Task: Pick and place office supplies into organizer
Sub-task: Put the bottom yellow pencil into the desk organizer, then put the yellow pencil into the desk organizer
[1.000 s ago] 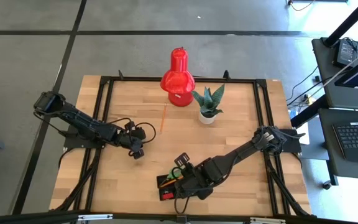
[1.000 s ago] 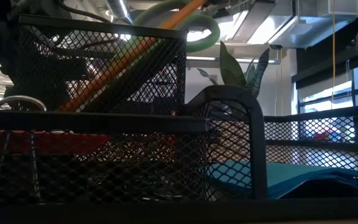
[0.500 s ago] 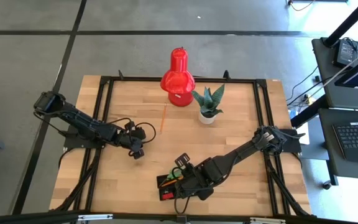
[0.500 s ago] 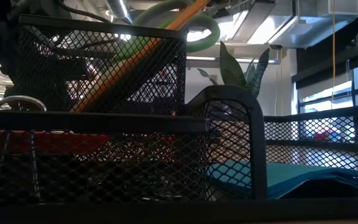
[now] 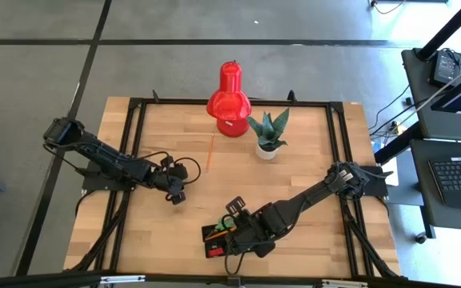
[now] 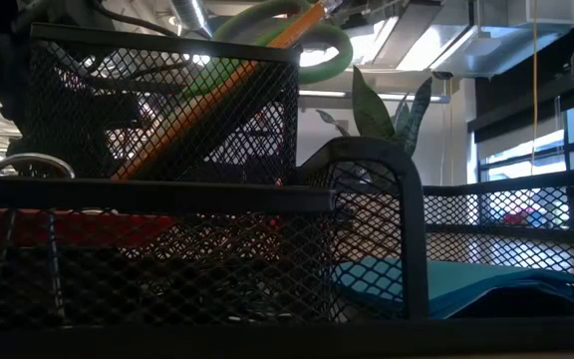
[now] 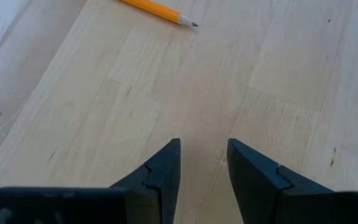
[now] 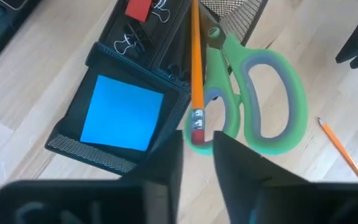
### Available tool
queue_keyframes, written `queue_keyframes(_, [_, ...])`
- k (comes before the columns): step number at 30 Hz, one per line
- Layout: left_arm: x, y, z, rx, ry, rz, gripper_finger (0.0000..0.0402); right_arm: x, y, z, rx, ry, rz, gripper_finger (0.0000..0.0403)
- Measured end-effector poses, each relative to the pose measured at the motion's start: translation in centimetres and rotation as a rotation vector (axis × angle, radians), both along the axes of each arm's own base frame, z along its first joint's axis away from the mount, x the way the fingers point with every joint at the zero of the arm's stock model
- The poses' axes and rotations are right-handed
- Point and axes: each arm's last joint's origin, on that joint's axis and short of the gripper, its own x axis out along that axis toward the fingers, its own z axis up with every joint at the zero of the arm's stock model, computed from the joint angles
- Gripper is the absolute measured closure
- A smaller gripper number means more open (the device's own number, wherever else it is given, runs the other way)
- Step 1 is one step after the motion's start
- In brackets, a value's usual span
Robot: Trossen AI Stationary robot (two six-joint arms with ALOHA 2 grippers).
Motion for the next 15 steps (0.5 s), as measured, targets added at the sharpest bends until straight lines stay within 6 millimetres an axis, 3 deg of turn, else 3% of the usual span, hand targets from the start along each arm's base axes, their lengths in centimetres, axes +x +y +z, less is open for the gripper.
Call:
queue_keyframes(8, [0.0, 0.0, 0.0, 0.000, 0.000, 0.001, 0.0276, -0.1, -0.1, 0.6, 0.008, -0.007, -0.023, 0.0220])
queue_keyframes(15, [0.3, -0.1, 0.2, -0.024, -0.045, 0.023, 0.0276, -1.5, -0.5, 5.0, 0.048, -0.025, -0.100, 0.0197])
